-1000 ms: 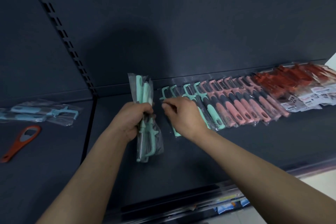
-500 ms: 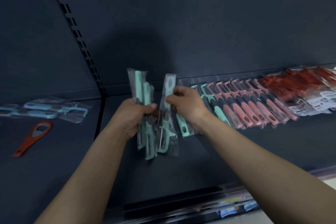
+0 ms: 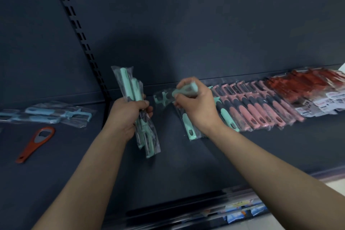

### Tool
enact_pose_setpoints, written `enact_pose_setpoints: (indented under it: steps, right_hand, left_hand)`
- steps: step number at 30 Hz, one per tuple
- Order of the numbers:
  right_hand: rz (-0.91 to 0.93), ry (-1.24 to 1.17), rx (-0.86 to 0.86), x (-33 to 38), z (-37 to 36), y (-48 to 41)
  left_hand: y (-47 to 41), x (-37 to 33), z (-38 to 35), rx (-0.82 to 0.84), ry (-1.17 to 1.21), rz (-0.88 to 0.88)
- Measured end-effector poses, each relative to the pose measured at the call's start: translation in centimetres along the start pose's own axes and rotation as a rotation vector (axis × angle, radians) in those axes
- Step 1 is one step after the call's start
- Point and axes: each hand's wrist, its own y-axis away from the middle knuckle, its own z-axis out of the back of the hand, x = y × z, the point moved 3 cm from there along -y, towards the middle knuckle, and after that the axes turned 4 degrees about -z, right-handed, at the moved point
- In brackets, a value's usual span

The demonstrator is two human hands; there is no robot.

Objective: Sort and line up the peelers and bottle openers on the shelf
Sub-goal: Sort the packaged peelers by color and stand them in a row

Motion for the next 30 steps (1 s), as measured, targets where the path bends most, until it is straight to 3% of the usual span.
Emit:
enact_pose_setpoints:
  steps: [6,11,15,23,30]
  right_hand:
    - [0.048,0.409,0.115,-1.9,-0.4,1.5]
    - [0.290,0.974,0.183,-2.2,-0.7,2.7]
    - [0.410,1.237,0.203,-2.9,-0.8,3.4]
    - [0.404,1.410,0.274,-4.2,-1.3,3.9]
    - [0.304,1.284,0.265,-4.1,-1.5,2.7]
  left_hand:
    - [0.0,0.3,0.0,-0.006,-0.013,-0.006]
    - [0.1,0.5,-0.1,0.007,-0.018,0.006]
    - [0.4,0.7,-0.1,0.024,-0.022,0.025]
    - [0.4,0.9,0.2,0.029,-0.026,0.048]
    - [0.6,0.9,0.1,0.026,-0.034,0.052]
